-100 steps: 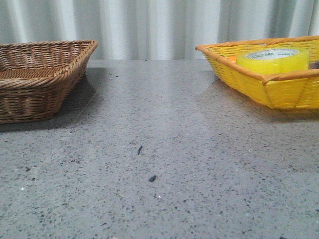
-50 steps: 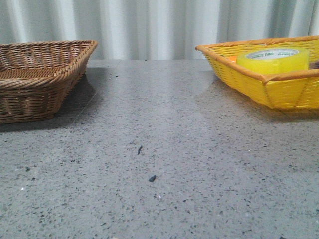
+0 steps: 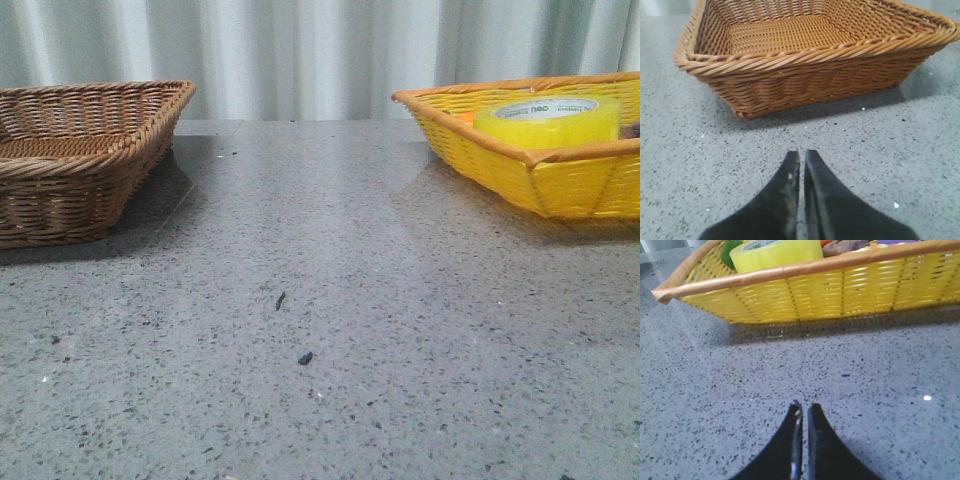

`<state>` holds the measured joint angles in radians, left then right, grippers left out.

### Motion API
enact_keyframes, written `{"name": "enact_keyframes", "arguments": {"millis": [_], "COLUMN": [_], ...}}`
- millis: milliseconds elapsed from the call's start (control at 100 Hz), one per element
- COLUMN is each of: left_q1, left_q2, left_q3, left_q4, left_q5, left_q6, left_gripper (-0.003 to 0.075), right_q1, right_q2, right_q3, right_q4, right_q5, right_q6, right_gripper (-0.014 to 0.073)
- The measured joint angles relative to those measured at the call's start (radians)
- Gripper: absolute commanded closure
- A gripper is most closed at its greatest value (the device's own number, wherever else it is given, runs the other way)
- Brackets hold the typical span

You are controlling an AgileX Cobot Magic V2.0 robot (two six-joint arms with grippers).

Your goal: Transfer tape with both arms

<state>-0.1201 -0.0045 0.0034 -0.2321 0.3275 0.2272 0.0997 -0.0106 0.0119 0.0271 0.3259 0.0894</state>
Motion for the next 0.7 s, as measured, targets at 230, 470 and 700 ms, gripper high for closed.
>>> {"name": "enact_keyframes", "arguments": {"millis": [230,470,700], "left_q1": [0.0,0.0,0.0], "left_q2": [0.0,0.0,0.0], "left_q3": [0.0,0.0,0.0], "left_q4": [0.0,0.0,0.0], "left_q5": [0.0,0.0,0.0], "left_q6": [0.0,0.0,0.0], "left_gripper": [0.0731,0.0731,0.0731], "right_q1": [0.0,0.0,0.0], "right_q2": [0.0,0.0,0.0], "right_q3": [0.0,0.0,0.0], "right_q4": [-0.007,-0.027,-0.027], "right_q5": [-0.005,-0.089,-0.177], "right_q6": [0.0,0.0,0.0], "right_gripper": [0.0658,0.0658,0.0658]}}
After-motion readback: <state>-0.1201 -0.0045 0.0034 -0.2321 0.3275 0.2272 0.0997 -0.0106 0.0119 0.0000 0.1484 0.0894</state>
